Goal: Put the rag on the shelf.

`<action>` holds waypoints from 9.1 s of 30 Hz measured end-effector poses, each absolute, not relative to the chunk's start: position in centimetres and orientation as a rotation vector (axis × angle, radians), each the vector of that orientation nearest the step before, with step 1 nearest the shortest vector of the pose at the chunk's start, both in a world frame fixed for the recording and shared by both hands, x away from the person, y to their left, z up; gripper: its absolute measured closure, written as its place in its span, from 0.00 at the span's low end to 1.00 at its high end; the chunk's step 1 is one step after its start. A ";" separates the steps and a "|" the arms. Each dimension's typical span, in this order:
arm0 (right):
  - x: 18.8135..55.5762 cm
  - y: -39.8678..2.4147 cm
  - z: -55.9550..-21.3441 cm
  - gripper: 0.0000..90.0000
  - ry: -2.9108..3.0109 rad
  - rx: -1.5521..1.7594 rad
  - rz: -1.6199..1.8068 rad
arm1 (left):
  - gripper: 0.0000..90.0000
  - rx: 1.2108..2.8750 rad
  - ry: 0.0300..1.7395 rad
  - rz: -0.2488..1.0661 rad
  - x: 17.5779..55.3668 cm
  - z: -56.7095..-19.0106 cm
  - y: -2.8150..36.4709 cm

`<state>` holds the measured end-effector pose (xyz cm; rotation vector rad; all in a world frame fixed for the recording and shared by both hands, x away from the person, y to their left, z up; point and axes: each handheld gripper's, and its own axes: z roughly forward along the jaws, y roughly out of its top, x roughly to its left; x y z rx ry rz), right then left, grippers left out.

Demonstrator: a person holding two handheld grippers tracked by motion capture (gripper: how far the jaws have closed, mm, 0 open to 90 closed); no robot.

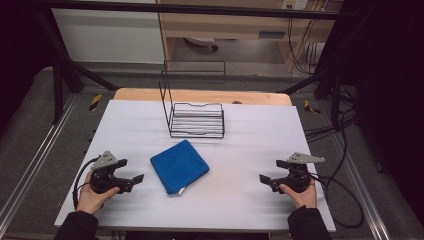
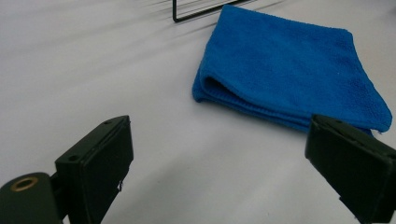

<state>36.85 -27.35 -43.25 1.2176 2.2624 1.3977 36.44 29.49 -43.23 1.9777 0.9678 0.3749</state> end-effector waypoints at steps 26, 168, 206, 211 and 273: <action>37.0 -26.4 -43.6 0.01 2.289 1.216 1.345 | 0.24 2.018 0.948 0.375 35.2 -42.4 24.5; 34.5 -8.9 -43.1 0.97 2.475 1.381 1.192 | 0.14 1.906 1.133 0.332 35.9 -42.8 27.7; 44.2 -8.6 -43.9 0.97 2.454 1.205 1.167 | 0.13 1.916 1.109 0.347 36.3 -42.7 27.1; 44.0 -9.0 -43.9 0.97 2.450 1.216 1.111 | 0.14 1.912 1.092 0.355 36.9 -41.9 26.1; 43.8 -11.5 -45.2 0.61 2.401 1.282 1.295 | 0.93 2.110 1.097 0.253 43.1 -44.8 17.9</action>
